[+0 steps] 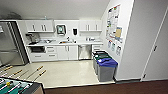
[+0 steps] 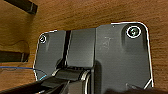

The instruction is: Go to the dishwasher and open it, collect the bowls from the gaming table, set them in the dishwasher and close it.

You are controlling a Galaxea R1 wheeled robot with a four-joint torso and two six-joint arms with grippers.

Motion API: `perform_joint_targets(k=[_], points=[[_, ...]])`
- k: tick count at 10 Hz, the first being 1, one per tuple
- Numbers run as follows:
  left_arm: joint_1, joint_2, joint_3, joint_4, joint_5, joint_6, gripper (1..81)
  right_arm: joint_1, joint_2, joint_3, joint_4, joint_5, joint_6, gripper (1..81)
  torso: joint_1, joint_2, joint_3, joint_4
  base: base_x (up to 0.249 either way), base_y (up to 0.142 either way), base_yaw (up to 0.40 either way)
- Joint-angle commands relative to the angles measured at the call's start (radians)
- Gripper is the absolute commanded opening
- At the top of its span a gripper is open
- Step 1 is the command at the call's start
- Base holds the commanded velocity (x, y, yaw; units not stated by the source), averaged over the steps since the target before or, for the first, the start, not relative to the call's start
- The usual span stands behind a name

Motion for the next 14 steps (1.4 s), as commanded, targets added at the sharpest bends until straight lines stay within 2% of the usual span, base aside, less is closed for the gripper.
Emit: perform_joint_targets(k=[1,14], points=[[-0.056,-0.006,0.013,-0.004,0.046,0.002,81.1,0.056,-0.006,0.004,-0.003,-0.051,-0.004,81.1,0.0,-0.001,0.0,0.0,0.189,0.0,0.0],[-0.058,-0.005,0.013,-0.001,0.045,0.003,81.1,0.064,-0.014,0.004,0.012,-0.051,0.002,81.1,0.0,-0.001,0.0,0.0,0.189,0.0,0.0]])
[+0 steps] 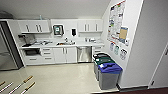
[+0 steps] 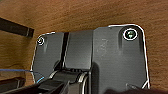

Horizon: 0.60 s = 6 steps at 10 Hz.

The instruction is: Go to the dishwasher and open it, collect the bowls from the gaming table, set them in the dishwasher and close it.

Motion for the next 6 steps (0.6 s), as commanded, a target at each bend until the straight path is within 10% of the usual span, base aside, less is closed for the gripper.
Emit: perform_joint_targets(k=[1,6], points=[[-0.058,-0.009,0.012,0.0,0.046,0.003,81.1,0.057,-0.009,0.006,0.008,-0.05,0.003,81.1,0.0,-0.001,0.0,0.0,0.189,0.0,0.0],[-0.058,-0.009,0.007,-0.001,0.046,0.003,81.1,0.058,-0.007,0.006,0.006,-0.05,0.001,81.1,0.0,-0.001,0.0,0.0,0.189,0.0,0.0]])
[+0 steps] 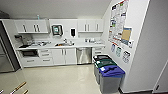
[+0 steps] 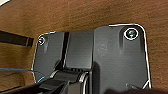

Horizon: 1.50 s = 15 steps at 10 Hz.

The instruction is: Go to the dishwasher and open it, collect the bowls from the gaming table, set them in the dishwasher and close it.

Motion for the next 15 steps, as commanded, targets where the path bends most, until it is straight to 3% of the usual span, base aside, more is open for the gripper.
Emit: perform_joint_targets(k=[1,15], points=[[-0.057,-0.004,0.009,-0.001,0.047,0.003,81.1,0.059,-0.012,0.007,0.006,-0.051,0.001,81.1,0.0,-0.001,0.0,0.0,0.189,0.0,0.0],[-0.059,-0.004,0.007,-0.001,0.047,0.003,81.1,0.059,-0.012,0.007,-0.001,-0.051,0.001,81.1,0.0,-0.001,0.0,0.0,0.189,0.01,0.0]])
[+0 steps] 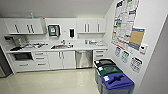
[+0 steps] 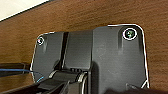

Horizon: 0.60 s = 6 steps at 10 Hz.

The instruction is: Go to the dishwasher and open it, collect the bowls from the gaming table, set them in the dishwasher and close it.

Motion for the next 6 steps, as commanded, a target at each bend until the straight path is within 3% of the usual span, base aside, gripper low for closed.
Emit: perform_joint_targets(k=[1,4,6], points=[[-0.057,-0.01,0.011,-0.001,0.047,0.003,81.1,0.058,-0.008,0.006,-0.001,-0.051,0.0,81.1,0.0,-0.001,0.0,0.0,0.189,0.067,0.0],[-0.057,-0.01,0.011,-0.001,0.048,0.003,81.1,0.058,-0.008,0.006,-0.002,-0.05,0.0,81.1,0.0,-0.001,0.0,0.0,0.189,0.067,0.0],[-0.057,-0.01,0.011,-0.001,0.048,0.003,81.1,0.058,-0.008,0.002,-0.001,-0.051,0.0,81.1,0.0,-0.001,0.0,0.0,0.189,0.0,0.0]])
